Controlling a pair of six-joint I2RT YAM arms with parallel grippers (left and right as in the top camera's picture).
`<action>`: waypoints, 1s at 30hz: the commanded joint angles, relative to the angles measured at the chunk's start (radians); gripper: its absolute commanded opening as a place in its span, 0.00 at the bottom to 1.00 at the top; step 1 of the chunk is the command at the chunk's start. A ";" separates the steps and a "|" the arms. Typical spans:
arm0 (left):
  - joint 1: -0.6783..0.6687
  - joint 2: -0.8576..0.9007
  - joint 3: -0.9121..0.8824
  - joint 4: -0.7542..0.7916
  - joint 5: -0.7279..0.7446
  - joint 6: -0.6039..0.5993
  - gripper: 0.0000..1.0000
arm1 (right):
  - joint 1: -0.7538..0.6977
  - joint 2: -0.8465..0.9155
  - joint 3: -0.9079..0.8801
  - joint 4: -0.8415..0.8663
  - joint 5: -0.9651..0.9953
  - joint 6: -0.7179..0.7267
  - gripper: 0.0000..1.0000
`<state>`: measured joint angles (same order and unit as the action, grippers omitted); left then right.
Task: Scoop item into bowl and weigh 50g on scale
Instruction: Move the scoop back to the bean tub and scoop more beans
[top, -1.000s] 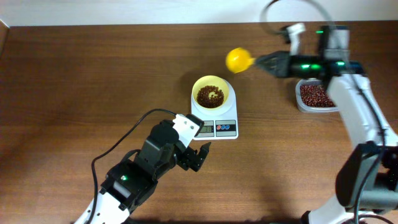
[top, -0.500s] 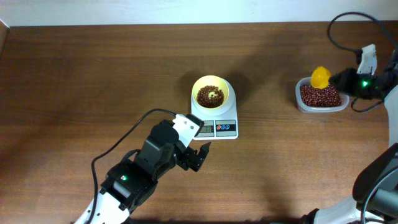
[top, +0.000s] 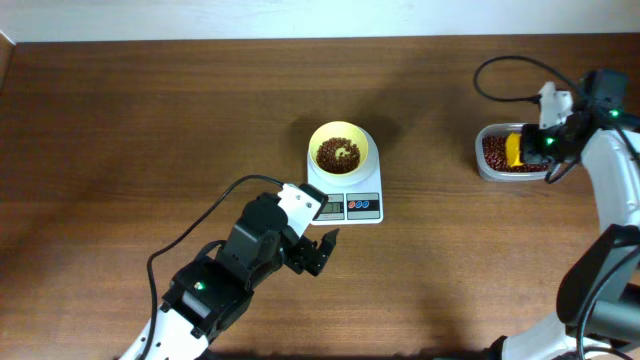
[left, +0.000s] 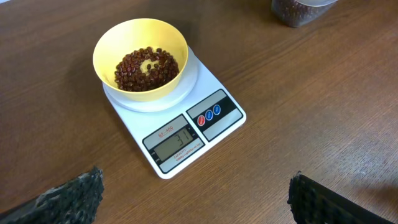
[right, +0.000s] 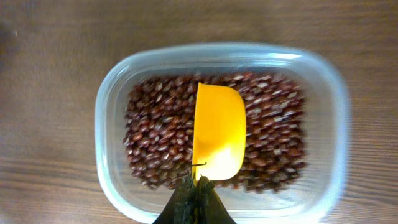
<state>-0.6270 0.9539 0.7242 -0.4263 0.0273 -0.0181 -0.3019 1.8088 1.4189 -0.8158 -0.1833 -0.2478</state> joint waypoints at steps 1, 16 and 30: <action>0.003 0.000 -0.003 -0.005 0.011 0.019 0.99 | 0.013 0.035 -0.047 0.004 0.019 -0.010 0.04; 0.003 0.000 -0.003 -0.013 0.011 0.019 0.99 | -0.155 0.040 -0.090 -0.019 -0.441 0.020 0.04; 0.003 0.000 -0.003 -0.013 0.011 0.019 0.99 | -0.239 0.040 -0.090 -0.015 -0.529 0.130 0.04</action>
<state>-0.6270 0.9539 0.7242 -0.4377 0.0273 -0.0181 -0.5163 1.8374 1.3369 -0.8333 -0.6758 -0.1310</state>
